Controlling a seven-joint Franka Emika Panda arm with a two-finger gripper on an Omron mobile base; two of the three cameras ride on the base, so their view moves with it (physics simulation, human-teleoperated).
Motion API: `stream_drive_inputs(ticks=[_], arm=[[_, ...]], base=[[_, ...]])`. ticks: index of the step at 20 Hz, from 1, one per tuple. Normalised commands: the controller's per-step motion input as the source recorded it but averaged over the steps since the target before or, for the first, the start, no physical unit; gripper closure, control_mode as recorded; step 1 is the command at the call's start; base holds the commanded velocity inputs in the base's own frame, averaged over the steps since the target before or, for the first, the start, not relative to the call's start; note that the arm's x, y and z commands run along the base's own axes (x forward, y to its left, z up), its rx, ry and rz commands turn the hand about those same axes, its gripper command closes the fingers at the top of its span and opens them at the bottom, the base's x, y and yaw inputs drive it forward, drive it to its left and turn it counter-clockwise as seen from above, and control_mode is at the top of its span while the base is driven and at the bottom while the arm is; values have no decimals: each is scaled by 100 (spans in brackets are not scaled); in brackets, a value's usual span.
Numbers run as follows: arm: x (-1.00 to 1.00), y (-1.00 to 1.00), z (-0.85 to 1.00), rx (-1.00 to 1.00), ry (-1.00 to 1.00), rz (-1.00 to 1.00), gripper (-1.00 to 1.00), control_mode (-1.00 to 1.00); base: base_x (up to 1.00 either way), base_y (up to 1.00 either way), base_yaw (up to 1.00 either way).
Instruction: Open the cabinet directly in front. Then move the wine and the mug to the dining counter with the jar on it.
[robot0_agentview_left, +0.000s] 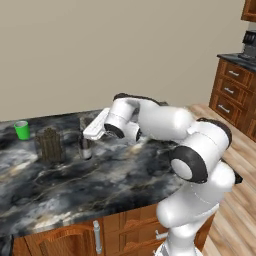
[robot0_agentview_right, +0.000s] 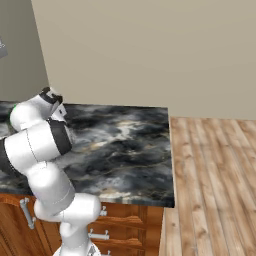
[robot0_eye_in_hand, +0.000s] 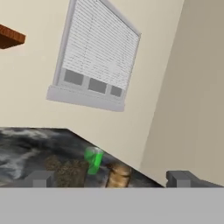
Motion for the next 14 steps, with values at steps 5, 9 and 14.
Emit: stream_drive_inputs(ticks=[5,9,14], arm=[[-88,-91,94,0,12,-18,-100,-100],[-91,-82,100,1,7,-15,-100,-100],[-100,-93,74,3,15,-13,-100,-100]], base=[[0,0,0],[0,0,0],[0,0,0]])
